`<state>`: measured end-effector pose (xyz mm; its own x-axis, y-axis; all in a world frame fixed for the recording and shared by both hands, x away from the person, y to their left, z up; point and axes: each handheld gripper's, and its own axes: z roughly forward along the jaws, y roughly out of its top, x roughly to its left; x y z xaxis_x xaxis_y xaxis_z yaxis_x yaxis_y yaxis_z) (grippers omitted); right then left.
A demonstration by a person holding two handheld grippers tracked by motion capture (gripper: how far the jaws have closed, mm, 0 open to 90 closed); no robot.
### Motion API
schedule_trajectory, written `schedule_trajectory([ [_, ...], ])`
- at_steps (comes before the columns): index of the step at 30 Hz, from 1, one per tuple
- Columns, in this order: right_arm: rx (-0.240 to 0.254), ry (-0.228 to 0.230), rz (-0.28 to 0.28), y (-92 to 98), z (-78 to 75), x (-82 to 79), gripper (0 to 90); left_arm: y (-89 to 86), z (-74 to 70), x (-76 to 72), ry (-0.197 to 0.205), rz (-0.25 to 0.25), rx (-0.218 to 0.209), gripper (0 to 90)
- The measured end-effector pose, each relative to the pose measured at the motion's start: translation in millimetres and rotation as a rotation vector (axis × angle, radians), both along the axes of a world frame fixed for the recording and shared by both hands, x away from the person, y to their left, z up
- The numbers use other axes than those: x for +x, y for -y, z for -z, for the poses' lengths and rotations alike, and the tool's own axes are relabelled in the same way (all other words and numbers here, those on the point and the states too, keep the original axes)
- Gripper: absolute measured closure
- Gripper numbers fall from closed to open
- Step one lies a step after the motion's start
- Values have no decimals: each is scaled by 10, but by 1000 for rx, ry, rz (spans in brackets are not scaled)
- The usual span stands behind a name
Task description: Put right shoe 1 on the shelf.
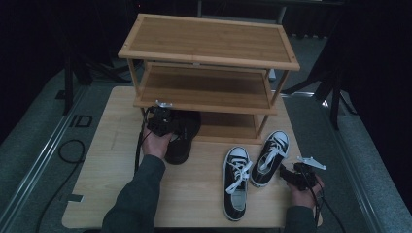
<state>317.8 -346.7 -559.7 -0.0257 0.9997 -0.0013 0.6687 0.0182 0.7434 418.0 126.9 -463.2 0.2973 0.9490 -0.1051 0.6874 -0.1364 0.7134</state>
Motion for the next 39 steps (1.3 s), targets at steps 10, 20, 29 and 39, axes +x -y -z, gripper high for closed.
schedule_trajectory([
  [10, 0, 0, 0, 0, 0, 0, 296, -137, -125, -141, 9, 99, -84, 565],
  [20, 0, 0, 0, 0, 0, 0, 296, -296, -285, -403, 48, 188, -96, 700],
  [29, -2, 1, -1, 1, 1, 0, 297, -408, -280, -658, 80, 216, -128, 893],
  [39, 0, 0, 0, -1, 0, -1, 297, -426, -114, -849, 46, 236, -84, 895],
])
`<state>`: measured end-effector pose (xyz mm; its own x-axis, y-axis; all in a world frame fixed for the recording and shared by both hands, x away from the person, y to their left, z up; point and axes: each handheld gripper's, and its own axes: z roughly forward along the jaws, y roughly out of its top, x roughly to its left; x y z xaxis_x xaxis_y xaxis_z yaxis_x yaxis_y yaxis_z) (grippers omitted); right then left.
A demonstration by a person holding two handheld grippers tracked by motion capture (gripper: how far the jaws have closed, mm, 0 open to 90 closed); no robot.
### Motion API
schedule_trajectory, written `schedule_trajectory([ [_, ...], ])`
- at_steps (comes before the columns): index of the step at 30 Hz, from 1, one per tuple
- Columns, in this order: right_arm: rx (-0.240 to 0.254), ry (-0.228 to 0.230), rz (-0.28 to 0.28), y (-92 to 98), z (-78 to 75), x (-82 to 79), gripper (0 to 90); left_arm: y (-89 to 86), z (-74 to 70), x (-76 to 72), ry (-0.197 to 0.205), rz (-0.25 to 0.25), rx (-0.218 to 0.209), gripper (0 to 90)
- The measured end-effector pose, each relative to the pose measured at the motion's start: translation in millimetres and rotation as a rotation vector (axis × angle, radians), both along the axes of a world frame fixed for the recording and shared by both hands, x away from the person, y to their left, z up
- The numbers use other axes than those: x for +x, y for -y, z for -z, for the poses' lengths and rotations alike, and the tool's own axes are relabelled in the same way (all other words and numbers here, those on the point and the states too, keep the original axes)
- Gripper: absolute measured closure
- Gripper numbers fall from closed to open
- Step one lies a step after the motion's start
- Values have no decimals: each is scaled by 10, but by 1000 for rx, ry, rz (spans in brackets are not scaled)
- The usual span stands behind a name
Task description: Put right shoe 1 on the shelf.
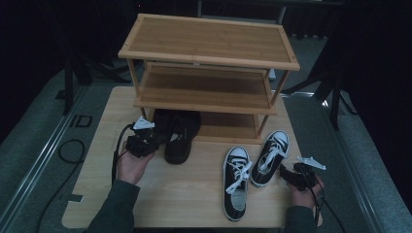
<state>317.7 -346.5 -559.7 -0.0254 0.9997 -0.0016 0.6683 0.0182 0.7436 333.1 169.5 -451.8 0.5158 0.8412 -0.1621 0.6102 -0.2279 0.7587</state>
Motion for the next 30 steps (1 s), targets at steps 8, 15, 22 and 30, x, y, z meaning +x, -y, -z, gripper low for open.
schedule_trajectory([
  [8, -1, 0, 0, 0, 1, 0, 297, 16, 214, -98, -43, 11, 16, 890],
  [15, -1, 0, 0, 0, 0, -1, 297, 116, 432, -160, -90, 37, 36, 883],
  [22, -2, 0, 0, 0, 1, -1, 297, 238, 598, -137, -127, 52, 88, 884],
  [30, -2, 0, 0, 0, 0, -1, 297, 431, 707, -115, -137, 95, 172, 886],
])
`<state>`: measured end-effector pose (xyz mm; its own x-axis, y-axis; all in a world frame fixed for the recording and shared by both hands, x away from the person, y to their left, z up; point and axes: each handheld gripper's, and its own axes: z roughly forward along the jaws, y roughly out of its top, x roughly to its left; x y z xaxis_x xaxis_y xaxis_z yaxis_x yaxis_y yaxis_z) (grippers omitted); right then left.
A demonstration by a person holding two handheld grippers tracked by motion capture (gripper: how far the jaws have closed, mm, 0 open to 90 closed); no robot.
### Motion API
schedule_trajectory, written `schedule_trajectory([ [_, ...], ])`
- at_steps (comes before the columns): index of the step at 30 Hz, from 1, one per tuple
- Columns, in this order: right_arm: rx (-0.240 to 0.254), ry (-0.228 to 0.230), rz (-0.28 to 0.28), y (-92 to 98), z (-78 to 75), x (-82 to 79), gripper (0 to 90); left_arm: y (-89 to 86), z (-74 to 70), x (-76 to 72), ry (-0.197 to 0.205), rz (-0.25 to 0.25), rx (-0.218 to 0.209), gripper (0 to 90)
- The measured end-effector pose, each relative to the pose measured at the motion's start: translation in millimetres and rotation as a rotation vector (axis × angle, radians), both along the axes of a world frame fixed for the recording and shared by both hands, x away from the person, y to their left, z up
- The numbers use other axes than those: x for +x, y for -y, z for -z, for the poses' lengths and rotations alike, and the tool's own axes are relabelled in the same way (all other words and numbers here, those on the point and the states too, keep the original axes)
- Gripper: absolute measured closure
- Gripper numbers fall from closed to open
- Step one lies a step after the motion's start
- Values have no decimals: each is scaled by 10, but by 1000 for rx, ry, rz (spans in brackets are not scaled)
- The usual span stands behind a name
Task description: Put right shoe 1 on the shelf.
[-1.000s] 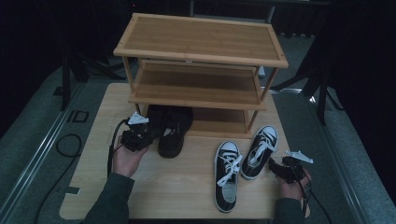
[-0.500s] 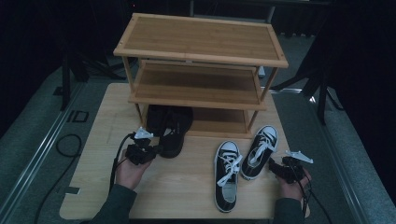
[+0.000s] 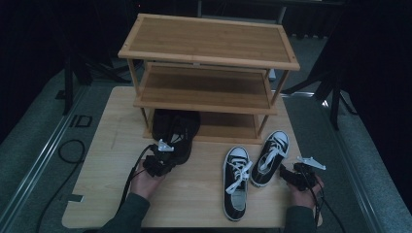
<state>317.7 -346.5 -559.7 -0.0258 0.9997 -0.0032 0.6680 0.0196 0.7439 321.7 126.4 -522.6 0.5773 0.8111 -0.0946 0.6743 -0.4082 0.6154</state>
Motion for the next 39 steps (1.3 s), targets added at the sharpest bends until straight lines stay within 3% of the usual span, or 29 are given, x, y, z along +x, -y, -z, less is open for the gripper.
schedule_trajectory([
  [6, 0, 0, 0, 0, 0, 0, 297, 62, 46, 22, -9, 11, 10, 886],
  [13, 0, 0, 0, 0, 0, 0, 297, 110, -50, 111, 9, 3, -15, 888],
  [15, 0, 0, 0, 0, 0, 0, 297, 137, -54, 140, 19, -8, -1, 887],
  [25, 0, 0, 0, 0, 0, 1, 297, 199, -49, 337, 3, -47, -47, 889],
  [39, 1, 0, 0, 0, 0, 1, 297, 304, -27, 621, -5, -98, -65, 889],
])
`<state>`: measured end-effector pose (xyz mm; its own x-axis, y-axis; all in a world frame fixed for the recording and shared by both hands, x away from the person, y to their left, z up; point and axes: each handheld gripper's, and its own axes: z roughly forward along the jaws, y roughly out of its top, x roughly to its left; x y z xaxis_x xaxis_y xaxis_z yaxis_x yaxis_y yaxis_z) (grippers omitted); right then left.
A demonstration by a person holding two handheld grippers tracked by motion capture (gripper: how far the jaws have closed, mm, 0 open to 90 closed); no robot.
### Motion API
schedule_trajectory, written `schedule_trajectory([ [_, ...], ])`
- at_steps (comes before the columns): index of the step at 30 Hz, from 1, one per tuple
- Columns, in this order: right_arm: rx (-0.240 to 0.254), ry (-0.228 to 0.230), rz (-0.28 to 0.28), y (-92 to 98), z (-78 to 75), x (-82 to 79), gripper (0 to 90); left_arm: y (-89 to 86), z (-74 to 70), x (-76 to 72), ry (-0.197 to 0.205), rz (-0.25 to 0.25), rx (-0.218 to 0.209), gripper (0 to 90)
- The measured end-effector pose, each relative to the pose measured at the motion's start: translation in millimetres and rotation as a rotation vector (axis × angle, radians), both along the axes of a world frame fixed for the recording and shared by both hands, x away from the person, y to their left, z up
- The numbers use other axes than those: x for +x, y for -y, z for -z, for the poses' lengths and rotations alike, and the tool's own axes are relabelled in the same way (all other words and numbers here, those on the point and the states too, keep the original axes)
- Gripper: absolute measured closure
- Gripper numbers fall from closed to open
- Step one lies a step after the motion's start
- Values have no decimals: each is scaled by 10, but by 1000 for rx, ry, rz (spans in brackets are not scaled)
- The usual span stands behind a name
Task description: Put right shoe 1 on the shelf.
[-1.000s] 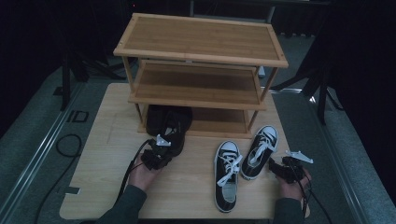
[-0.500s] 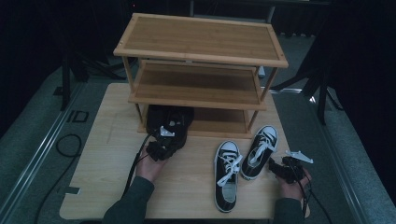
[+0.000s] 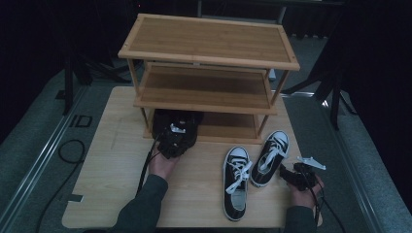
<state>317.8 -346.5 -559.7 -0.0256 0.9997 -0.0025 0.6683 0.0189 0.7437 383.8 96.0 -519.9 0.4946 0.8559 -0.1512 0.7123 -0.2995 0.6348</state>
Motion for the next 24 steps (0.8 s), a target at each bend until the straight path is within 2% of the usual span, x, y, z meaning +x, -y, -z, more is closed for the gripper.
schedule_trajectory([
  [11, 0, 0, 0, 1, 0, 0, 296, 42, 19, 155, 0, -33, 5, 888],
  [16, 0, 0, -1, 1, 0, 1, 296, 63, 30, 194, 11, -49, 10, 881],
  [24, 1, -1, 0, 1, -1, 1, 297, 47, 43, 230, 9, -49, -1, 869],
])
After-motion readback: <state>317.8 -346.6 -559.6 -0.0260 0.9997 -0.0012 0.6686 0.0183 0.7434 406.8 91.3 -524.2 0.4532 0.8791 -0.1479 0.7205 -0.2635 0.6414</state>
